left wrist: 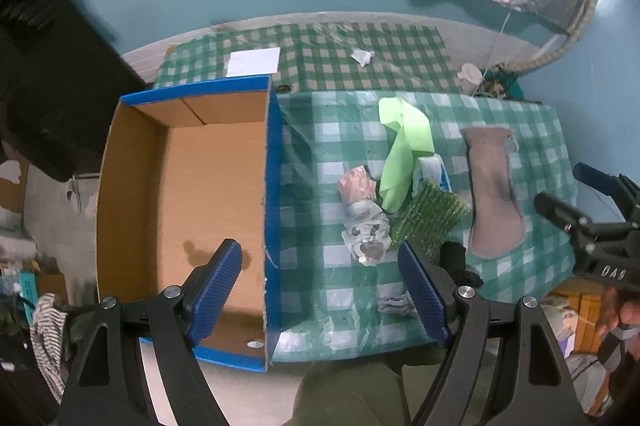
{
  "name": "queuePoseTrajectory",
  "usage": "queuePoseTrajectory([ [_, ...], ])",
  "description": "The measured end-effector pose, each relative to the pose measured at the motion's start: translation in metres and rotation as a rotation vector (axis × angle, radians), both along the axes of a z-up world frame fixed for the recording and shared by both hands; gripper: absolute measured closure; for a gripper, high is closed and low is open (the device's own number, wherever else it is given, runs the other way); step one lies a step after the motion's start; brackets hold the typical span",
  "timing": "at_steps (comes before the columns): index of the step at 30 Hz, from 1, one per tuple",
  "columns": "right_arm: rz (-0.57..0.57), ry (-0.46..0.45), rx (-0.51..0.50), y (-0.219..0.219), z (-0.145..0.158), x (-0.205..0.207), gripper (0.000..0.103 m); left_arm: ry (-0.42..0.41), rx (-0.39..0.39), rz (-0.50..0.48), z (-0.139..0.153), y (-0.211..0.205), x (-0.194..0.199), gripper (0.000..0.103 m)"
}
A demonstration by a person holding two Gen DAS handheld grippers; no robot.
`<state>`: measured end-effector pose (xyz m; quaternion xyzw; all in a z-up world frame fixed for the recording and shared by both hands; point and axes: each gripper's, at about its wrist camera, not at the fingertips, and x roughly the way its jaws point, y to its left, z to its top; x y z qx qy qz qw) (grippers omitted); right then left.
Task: Organize soft objects
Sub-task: 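Lower the right gripper onto the black sock and close it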
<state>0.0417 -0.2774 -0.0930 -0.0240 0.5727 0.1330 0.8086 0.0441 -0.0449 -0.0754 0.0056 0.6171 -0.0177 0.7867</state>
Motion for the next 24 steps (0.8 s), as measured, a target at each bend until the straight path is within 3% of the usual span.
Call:
queuePoseTrajectory([
  [16, 0.144, 0.138, -0.076, 0.02, -0.082, -0.017, 0.002, 0.08, 0.045, -0.075, -0.062, -0.023, 0.018, 0.021],
  [24, 0.174, 0.182, -0.099, 0.027, -0.116, -0.029, 0.006, 0.1, -0.011, -0.059, -0.085, -0.024, 0.023, 0.021],
])
